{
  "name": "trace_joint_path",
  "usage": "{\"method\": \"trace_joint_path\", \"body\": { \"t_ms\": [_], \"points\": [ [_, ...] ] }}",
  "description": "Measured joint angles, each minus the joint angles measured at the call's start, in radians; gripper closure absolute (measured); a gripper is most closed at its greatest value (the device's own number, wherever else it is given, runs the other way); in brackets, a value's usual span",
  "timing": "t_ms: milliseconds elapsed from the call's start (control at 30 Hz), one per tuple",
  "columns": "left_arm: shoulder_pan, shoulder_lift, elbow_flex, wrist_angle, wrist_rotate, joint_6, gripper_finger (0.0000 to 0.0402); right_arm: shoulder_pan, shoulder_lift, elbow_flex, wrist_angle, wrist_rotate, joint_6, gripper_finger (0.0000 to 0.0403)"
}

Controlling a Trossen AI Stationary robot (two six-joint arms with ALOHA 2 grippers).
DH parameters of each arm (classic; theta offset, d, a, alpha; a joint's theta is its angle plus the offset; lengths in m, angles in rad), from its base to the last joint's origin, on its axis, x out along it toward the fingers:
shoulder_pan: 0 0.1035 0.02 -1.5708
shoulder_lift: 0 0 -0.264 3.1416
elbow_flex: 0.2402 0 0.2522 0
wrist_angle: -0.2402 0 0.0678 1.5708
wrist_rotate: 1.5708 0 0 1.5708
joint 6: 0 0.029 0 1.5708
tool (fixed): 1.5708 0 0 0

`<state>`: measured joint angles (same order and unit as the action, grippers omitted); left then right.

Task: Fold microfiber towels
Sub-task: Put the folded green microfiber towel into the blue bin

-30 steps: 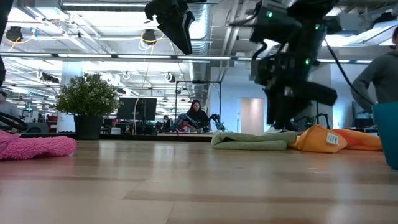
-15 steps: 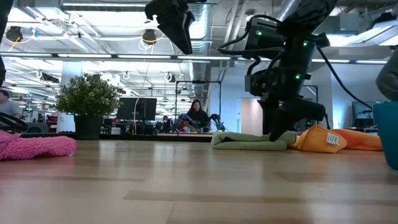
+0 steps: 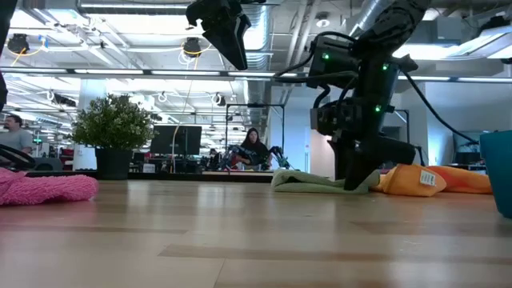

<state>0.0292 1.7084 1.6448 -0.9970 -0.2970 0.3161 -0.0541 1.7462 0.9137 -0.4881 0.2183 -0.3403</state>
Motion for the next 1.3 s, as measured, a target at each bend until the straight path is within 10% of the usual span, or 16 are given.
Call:
{"method": "trace_joint_path", "body": {
  "t_ms": [367,700,1300],
  "points": [
    [0.0,0.0,0.0,0.0,0.0,0.001,0.0274,0.022,0.034,0.001,0.002,0.068,0.07,0.0244],
    [0.0,0.0,0.0,0.0,0.001,0.001,0.0274,0.021,0.039,-0.003,-0.002,0.076,0.104,0.0388],
    [-0.004,0.0,0.0,-0.026,0.058,-0.068,0.0274,0.128,0.045,0.132,-0.229,0.064,0.176,0.0397]
  ]
}}
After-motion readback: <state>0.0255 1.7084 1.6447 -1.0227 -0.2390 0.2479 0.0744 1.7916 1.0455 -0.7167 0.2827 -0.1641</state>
